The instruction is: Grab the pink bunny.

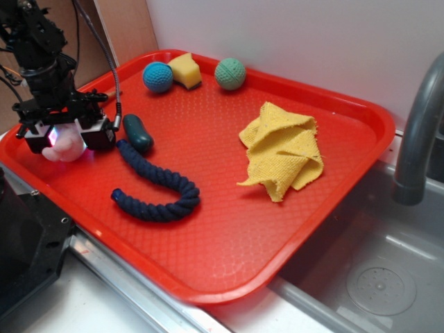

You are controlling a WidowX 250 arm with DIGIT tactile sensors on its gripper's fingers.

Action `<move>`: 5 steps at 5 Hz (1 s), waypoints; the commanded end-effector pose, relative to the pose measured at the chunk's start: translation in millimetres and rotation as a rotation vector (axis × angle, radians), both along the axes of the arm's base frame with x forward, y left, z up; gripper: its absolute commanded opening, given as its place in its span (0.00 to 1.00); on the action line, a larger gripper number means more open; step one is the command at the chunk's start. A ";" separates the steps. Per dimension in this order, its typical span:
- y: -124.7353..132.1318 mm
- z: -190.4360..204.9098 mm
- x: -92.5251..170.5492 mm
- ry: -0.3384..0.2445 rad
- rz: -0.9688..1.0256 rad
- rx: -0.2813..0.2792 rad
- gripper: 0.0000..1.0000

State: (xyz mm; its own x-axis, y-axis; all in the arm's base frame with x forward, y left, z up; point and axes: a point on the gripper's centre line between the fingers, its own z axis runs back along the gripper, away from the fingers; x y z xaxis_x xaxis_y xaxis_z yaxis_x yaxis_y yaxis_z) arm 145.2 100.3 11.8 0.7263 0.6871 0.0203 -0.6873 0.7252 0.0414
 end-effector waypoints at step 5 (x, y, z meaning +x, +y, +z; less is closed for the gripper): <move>-82.1 216.4 75.0 -0.208 -0.784 -0.048 0.00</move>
